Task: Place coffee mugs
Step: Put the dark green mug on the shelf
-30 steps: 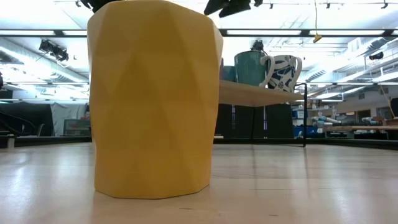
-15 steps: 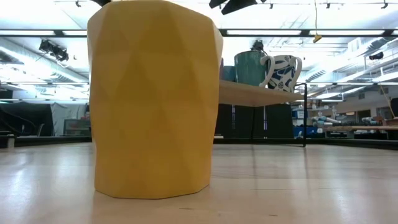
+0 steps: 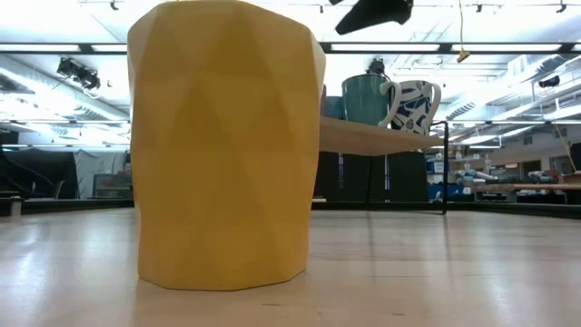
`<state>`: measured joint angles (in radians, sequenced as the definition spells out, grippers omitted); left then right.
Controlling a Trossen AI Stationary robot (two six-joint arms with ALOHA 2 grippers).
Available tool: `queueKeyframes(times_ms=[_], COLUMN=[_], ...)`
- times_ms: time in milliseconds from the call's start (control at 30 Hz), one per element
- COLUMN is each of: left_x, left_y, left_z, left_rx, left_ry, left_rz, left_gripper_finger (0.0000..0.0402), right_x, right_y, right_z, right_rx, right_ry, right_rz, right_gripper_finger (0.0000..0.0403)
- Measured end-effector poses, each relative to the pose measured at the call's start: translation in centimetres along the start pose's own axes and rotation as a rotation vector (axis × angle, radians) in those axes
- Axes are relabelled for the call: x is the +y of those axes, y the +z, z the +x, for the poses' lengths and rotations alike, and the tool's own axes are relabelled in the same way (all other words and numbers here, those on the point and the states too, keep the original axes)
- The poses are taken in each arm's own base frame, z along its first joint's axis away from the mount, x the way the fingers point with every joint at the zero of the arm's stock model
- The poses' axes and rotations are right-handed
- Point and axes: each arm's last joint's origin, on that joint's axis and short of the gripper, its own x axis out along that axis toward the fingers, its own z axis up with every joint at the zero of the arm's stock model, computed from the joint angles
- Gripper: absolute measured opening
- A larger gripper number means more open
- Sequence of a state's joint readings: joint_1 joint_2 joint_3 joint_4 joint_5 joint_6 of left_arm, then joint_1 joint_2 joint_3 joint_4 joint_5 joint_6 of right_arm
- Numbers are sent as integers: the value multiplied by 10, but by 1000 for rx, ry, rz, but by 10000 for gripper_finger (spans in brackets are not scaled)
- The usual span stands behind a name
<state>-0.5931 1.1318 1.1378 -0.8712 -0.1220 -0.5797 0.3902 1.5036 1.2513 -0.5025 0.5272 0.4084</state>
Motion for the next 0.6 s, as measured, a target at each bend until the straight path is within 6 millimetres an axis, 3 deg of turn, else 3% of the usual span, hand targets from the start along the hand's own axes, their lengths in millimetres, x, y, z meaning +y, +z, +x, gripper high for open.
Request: queueKeyframes(times_ms=[333, 600], left_x=[-34, -57], left_y=[-20, -25], left_z=[34, 59], left_rx=[118, 142], left_ry=[40, -5], left_rz=[-52, -160], left_gripper_finger=[126, 126], right_x=[9, 27], right_y=[-35, -57], right_z=[-12, -15], right_rx=[160, 82], right_ry=[-87, -82], right_rz=[-79, -67], right_gripper_finger=[303, 303])
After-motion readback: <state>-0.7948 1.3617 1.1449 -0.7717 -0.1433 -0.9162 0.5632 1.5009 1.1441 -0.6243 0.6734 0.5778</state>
